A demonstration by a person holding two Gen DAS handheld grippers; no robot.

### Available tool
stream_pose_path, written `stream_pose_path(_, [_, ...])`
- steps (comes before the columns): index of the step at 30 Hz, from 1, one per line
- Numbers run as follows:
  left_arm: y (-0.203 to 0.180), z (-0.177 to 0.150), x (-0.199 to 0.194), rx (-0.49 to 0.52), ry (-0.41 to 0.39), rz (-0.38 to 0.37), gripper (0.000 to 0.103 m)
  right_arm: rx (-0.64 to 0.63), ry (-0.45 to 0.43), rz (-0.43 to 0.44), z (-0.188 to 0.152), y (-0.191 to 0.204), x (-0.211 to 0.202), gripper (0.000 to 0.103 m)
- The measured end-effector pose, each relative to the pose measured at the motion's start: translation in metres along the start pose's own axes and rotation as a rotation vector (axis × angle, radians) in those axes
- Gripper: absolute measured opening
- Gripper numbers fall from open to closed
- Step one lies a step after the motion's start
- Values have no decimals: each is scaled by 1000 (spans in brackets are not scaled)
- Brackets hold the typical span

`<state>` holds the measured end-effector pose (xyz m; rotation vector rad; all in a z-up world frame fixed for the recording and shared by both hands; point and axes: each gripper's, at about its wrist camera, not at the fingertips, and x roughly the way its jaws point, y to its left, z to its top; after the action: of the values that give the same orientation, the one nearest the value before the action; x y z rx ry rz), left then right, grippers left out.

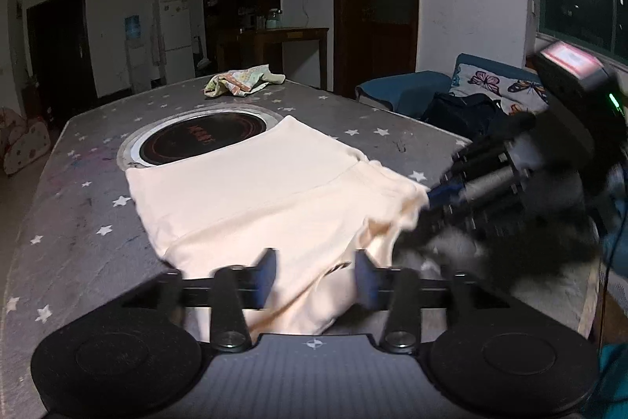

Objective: Fold clothes
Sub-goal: 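Lift the hem with both grippers, fold it up toward the collar, release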

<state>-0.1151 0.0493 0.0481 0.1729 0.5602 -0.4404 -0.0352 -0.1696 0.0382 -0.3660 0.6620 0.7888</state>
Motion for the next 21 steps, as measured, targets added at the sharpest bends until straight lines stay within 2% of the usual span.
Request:
stream_pose_path(4, [-9,-13,-4,82,9,10,58,35,1,11,5,-5,0,12])
stream_pose_path(14, [-24,-26,18,263,11,75,57,49,-3,9,15,-10,5,12])
stream_pose_path(15, [-23,-26,21,272,12,80,54,49,-2,9,15,-10,6,12])
stream_pose_path(17, [-19,-26,27,276,23,79,31,49,-2,8,14,-11,7,11])
stream_pose_path(19, [-15,-27,31,261,31,74,17,49,-6,5,13,-11,8,11])
stream_pose_path(21, [-10,-25,28,235,18,69,12,51,-14,6,10,-10,6,10])
